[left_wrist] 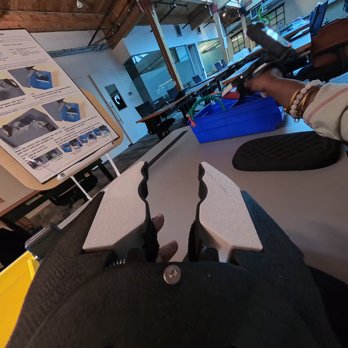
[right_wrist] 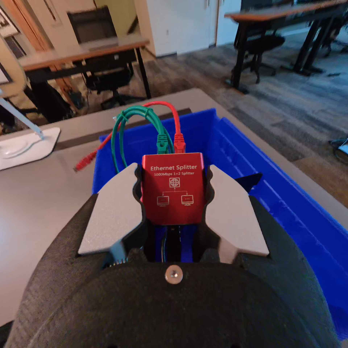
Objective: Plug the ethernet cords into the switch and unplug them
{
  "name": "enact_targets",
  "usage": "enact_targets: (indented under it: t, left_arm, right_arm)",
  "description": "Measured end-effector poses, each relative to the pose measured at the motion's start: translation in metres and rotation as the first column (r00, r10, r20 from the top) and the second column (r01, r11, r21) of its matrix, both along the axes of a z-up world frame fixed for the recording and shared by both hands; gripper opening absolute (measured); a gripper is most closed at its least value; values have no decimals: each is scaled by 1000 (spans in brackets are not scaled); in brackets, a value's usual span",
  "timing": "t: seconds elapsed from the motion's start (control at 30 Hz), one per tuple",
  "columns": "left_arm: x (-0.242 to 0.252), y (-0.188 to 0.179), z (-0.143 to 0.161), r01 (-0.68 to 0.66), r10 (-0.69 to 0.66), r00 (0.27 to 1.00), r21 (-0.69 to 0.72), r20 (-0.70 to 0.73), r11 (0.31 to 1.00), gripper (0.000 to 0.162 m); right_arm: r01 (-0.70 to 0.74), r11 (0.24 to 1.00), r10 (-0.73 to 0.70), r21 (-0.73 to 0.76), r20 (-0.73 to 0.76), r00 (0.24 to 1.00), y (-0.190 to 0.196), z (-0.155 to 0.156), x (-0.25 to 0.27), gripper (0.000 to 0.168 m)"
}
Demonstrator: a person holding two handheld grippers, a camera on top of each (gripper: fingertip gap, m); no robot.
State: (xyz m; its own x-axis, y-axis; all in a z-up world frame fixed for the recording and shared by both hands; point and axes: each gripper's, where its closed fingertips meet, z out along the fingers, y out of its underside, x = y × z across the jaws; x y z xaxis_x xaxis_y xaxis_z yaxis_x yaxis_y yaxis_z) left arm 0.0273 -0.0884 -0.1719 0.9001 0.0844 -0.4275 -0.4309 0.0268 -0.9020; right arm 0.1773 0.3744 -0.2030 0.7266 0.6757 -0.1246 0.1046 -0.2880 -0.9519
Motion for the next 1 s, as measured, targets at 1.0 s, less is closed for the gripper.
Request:
enact_targets:
  t: [1.0]
  left_arm:
    - [-65, -132, -57, -224, 491, 842, -682, 225, 696, 101]
  right_arm:
    - [-558, 806, 591, -199, 330, 736, -153, -35, 50, 96]
